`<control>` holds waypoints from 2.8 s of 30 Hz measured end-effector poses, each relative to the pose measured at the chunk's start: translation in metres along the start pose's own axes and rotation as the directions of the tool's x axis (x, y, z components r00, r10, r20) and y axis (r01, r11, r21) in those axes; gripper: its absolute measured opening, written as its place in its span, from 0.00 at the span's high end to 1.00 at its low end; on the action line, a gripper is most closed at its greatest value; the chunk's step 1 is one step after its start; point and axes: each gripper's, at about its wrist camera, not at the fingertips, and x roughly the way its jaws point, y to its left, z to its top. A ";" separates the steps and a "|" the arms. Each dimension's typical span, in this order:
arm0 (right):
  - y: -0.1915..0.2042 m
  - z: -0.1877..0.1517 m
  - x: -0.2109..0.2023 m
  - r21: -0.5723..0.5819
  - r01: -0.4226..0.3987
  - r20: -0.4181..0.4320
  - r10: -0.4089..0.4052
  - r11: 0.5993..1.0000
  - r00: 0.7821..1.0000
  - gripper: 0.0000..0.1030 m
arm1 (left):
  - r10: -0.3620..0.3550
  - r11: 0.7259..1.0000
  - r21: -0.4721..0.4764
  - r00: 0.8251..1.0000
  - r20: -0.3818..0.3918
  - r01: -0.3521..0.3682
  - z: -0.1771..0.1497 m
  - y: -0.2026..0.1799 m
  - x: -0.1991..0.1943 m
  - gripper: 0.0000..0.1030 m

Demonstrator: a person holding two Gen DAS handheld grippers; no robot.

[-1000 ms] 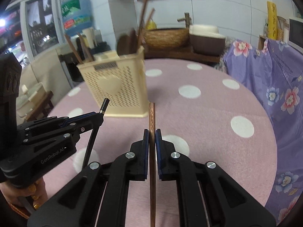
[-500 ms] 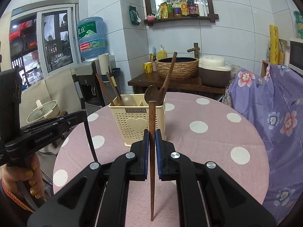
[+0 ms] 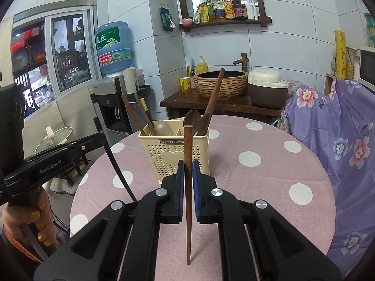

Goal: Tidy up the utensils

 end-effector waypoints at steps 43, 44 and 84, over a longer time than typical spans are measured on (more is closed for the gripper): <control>0.021 0.083 0.113 -0.057 0.055 0.052 -0.052 0.997 0.997 0.92 | 0.070 0.996 -0.046 0.997 -0.015 -0.071 0.058 0.031 0.091 0.92; 0.022 0.081 0.114 -0.059 0.059 0.051 -0.056 0.997 0.997 0.92 | 0.069 0.997 -0.045 0.998 -0.014 -0.069 0.058 0.032 0.090 0.92; 0.041 -0.181 -0.101 -0.067 0.111 0.228 -0.093 0.992 0.969 0.06 | 0.159 0.980 0.081 0.964 0.212 -0.180 -0.167 0.018 -0.111 0.05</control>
